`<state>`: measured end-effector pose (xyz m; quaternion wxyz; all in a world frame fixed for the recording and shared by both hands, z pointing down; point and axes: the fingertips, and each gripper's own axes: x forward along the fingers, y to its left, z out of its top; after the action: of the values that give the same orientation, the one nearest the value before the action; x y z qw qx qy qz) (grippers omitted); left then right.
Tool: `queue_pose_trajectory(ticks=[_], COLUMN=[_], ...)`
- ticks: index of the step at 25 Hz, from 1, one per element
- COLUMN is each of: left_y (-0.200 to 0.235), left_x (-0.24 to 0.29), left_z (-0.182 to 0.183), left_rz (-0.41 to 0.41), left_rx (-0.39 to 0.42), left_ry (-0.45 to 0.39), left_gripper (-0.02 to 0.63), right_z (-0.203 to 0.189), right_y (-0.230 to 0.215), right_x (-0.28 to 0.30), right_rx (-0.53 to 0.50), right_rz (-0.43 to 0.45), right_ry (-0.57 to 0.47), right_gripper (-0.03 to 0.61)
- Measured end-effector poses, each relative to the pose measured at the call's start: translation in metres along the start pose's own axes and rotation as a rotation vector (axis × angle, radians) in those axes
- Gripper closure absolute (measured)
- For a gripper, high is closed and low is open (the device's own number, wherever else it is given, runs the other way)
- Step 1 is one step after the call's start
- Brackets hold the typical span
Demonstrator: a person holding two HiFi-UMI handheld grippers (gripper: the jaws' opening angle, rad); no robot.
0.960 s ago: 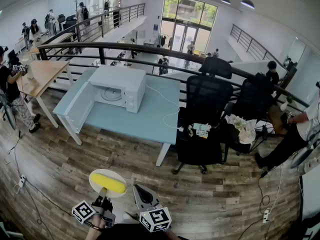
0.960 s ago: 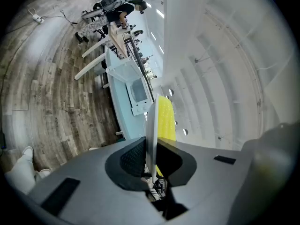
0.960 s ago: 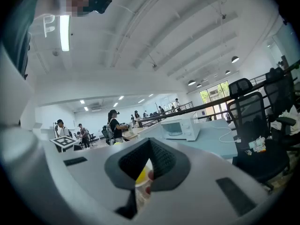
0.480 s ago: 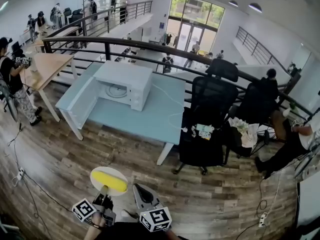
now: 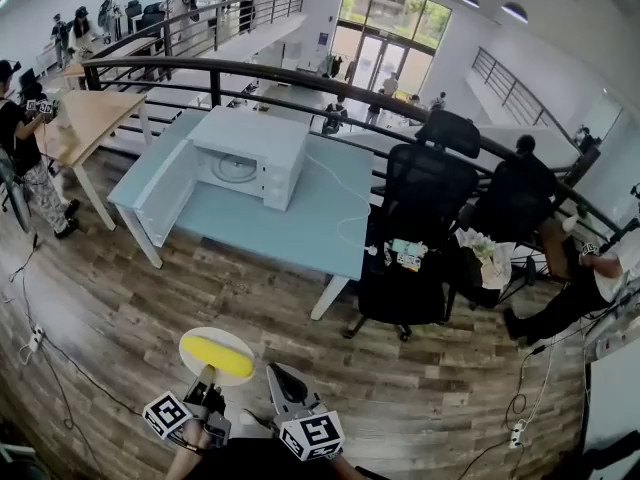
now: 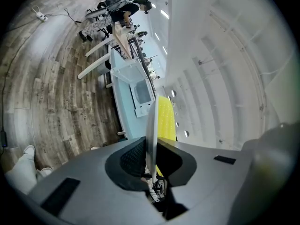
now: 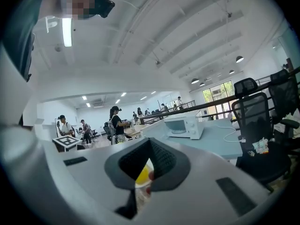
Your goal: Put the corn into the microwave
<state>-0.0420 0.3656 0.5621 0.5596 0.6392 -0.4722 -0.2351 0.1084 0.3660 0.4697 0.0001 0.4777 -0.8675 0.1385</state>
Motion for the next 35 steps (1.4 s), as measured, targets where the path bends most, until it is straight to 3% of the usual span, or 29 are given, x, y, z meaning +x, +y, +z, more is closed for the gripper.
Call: queue_pose_trajectory(ticks=[20,26,35], left_y=[0.031,0.036,0.036], left_x=[-0.027,-0.030,-0.026], left_z=[0.065,0.070,0.077], left_rz=[-0.029,-0.010,0.010], left_rx=[-0.012,-0.018,0.003], left_ry=[-0.025,-0.029,-0.043], left_gripper=[0.580,0.580,0.580], right_z=[-0.011,-0.007,-0.013], right_y=[0.060,0.059,0.057], right_x=[0.047,0.045,0.056], right_rx=[-0.013,-0.020,-0.003], right_rz=[-0.007,-0.029,0.004], right_ry=[-0.031,-0.045,-0.043], right_gripper=[0.571,0.571,0.571])
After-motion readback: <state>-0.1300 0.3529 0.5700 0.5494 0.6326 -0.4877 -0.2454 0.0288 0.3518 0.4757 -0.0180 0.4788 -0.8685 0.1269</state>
